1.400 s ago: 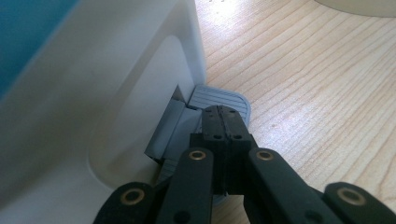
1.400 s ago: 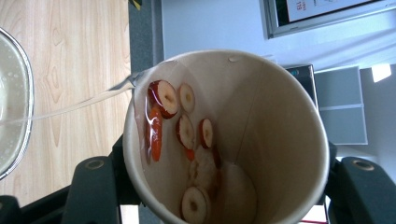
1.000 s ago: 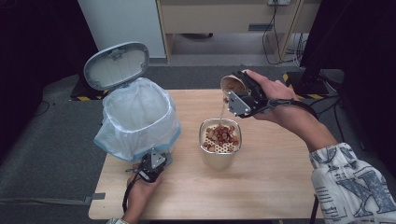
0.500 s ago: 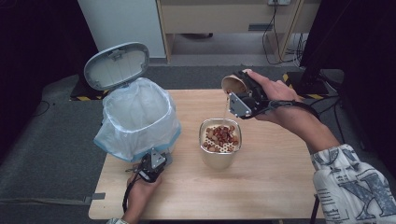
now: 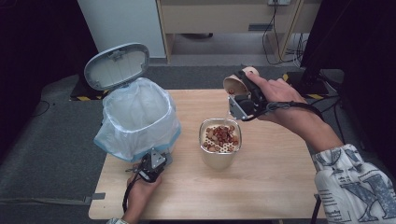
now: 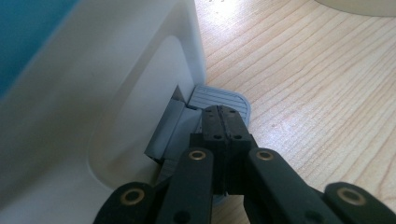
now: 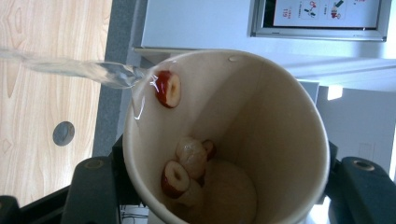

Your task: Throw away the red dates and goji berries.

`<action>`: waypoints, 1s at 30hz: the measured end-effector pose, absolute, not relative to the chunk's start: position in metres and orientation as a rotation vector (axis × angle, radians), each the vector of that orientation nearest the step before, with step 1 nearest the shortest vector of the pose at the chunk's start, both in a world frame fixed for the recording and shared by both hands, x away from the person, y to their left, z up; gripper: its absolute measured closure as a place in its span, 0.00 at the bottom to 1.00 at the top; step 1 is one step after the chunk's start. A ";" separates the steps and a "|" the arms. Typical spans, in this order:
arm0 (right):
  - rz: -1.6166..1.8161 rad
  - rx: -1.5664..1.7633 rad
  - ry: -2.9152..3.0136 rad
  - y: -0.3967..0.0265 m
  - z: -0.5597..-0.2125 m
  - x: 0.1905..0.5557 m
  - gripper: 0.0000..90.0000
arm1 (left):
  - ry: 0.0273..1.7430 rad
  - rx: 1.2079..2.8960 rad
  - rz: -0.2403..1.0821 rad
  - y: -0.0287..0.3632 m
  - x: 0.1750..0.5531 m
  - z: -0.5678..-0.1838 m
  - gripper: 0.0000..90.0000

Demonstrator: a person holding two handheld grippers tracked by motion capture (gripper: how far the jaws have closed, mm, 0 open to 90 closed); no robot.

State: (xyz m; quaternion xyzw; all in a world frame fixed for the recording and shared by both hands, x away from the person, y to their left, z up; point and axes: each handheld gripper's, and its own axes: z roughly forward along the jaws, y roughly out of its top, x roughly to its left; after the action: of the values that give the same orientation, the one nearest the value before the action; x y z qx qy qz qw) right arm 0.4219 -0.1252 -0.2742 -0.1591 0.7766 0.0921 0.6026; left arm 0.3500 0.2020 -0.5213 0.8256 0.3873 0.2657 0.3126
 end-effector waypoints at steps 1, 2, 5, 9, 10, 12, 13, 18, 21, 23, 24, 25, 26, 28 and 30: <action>0.196 -0.375 1.794 -0.125 -0.275 0.421 0.40 | 1.022 2.178 0.701 0.202 0.350 -0.521 0.99; 0.189 -0.381 1.789 -0.125 -0.275 0.421 0.40 | 1.022 2.178 0.701 0.202 0.350 -0.521 0.99; 0.166 -0.389 1.771 -0.124 -0.275 0.422 0.40 | 1.022 2.178 0.702 0.202 0.350 -0.521 0.99; 0.185 -0.385 1.779 -0.123 -0.273 0.420 0.40 | 1.022 2.178 0.702 0.202 0.350 -0.521 0.99; 0.177 -0.384 1.776 -0.122 -0.273 0.420 0.40 | 1.022 2.178 0.701 0.202 0.350 -0.521 0.99; 0.172 -0.379 1.774 -0.123 -0.272 0.421 0.40 | 1.022 2.178 0.701 0.202 0.350 -0.521 0.99; 0.169 -0.381 1.770 -0.123 -0.273 0.421 0.40 | 1.022 2.177 0.701 0.202 0.350 -0.521 0.99; 0.133 -0.401 1.769 -0.124 -0.278 0.421 0.40 | 1.023 2.177 0.701 0.202 0.350 -0.521 0.99; 0.116 -0.413 1.761 -0.123 -0.279 0.421 0.40 | 1.022 2.177 0.703 0.202 0.350 -0.521 0.99; 0.108 -0.421 1.761 -0.122 -0.280 0.420 0.40 | 1.021 2.177 0.703 0.202 0.350 -0.521 0.99; 0.112 -0.422 1.759 -0.122 -0.280 0.420 0.40 | 1.021 2.177 0.703 0.202 0.350 -0.521 0.99; 0.111 -0.425 1.758 -0.122 -0.280 0.420 0.40 | 1.020 2.178 0.704 0.202 0.350 -0.521 0.99; 0.106 -0.427 1.754 -0.122 -0.280 0.420 0.40 | 1.020 2.178 0.704 0.202 0.350 -0.521 0.99; 0.092 -0.436 1.747 -0.121 -0.281 0.419 0.40 | 1.019 2.178 0.706 0.202 0.349 -0.521 0.99; 0.082 -0.443 1.744 -0.121 -0.281 0.419 0.40 | 1.019 2.179 0.707 0.201 0.349 -0.521 0.99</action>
State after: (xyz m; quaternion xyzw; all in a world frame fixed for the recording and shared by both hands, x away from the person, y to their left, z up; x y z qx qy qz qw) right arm 0.4189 -0.1206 -0.2815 -0.1929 0.7589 0.0358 0.6210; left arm 0.3493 0.2015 -0.5208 0.8258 0.3861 0.2678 0.3119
